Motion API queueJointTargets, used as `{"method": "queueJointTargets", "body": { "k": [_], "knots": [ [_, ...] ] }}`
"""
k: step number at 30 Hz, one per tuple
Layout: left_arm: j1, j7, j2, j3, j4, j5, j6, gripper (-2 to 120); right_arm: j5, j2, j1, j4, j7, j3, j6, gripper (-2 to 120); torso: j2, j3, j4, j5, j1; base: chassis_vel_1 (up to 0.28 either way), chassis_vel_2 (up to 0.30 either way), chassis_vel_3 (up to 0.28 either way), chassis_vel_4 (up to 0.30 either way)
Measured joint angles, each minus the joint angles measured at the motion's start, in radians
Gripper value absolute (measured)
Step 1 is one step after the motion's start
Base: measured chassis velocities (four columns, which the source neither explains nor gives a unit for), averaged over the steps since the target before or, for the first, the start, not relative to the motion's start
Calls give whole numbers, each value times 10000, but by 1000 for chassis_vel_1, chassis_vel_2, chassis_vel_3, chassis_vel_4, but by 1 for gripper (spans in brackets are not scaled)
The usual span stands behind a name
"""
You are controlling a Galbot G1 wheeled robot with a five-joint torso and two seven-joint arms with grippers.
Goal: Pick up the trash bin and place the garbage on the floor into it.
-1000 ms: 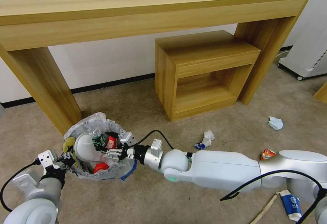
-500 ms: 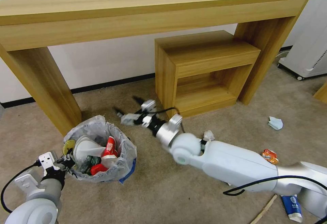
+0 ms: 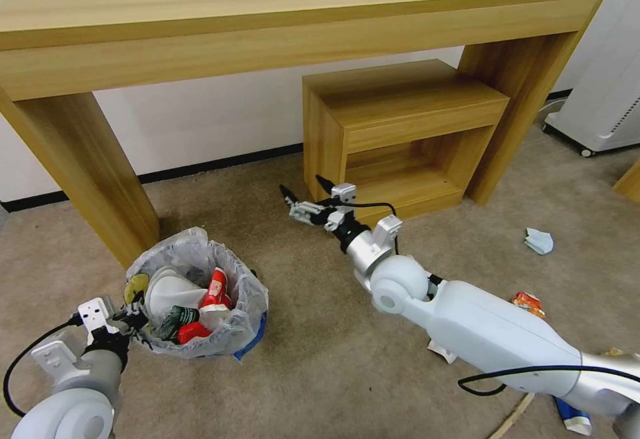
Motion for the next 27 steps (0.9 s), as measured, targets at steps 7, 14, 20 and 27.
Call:
{"method": "queueJointTargets", "body": {
  "k": [7,14,20,27],
  "knots": [
    [5,63,57,-38,23,80,-21,3,-169,-486,-889,-226,1156,1725,-702,100,0,0,-5,2,0,0,0,0,0],
    [-23,135,40,-13,140,254,-59,3,-670,-1235,-2461,-572,1245,3664,-679,100,0,0,-3,3,0,0,0,0,0],
    [4,166,16,17,169,367,-91,3,-929,-1462,-3533,-594,1151,4645,-567,100,0,0,-2,3,0,0,0,0,0],
    [68,166,17,13,144,373,-103,3,-1443,-1461,-4380,-718,1294,5271,-534,100,0,-1,-3,0,0,-27,-23,-34,-25]
  ]
}}
